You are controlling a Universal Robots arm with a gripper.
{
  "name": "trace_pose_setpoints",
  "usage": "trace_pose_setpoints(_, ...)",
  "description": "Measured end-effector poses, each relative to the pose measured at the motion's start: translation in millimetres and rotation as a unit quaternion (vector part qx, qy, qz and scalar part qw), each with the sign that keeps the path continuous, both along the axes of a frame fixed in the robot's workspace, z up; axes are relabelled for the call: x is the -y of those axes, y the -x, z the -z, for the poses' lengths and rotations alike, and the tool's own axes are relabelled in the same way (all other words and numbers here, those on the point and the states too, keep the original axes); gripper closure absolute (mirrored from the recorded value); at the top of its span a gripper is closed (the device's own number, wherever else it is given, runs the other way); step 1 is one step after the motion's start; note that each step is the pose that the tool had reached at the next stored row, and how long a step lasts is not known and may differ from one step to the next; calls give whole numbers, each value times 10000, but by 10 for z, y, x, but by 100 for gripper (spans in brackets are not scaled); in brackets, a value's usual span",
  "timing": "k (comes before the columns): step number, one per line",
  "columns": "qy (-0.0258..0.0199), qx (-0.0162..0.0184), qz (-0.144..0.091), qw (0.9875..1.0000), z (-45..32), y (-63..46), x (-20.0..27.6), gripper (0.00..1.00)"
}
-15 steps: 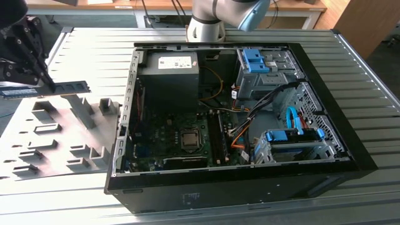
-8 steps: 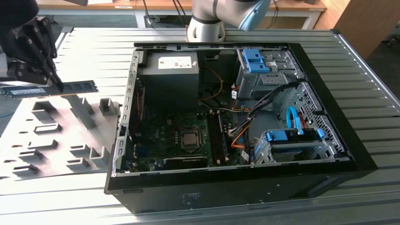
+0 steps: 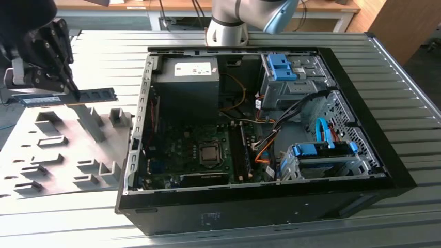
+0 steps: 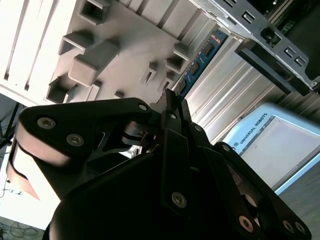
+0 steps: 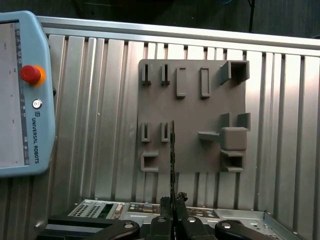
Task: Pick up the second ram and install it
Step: 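Pick up the second ram and move it above second insertion slot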
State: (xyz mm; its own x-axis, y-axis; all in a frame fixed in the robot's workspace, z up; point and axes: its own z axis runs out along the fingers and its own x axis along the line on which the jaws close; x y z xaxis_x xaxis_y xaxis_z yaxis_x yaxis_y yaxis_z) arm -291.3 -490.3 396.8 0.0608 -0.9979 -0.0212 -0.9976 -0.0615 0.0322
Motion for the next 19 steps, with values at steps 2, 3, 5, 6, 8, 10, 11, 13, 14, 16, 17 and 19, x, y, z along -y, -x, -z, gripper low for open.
trace_pose_setpoints(2, 0, 0, 0, 10000, 0, -38, -3, 86)
trace_pose_setpoints(3, 0, 0, 0, 10000, 0, -57, -5, 86)
trace_pose_setpoints(5, 0, 0, 0, 10000, 0, -95, -9, 86)
trace_pose_setpoints(6, 0, 0, 0, 10000, 0, -115, -11, 86)
trace_pose_setpoints(8, 0, 0, 0, 10000, 0, -154, -14, 86)
trace_pose_setpoints(10, 0, 0, 0, 10000, 0, -194, -18, 86)
trace_pose_setpoints(11, 0, 0, 0, 10000, 1, -214, -19, 86)
trace_pose_setpoints(13, 0, 0, 0, 10000, 1, -252, -23, 86)
trace_pose_setpoints(14, 0, 0, 0, 10000, 1, -272, -24, 86)
trace_pose_setpoints(16, 0, 0, 0, 10000, 1, -313, -27, 86)
trace_pose_setpoints(17, 0, 0, 0, 10000, 1, -332, -29, 86)
trace_pose_setpoints(19, 0, 0, 0, 10000, 0, -372, -32, 86)
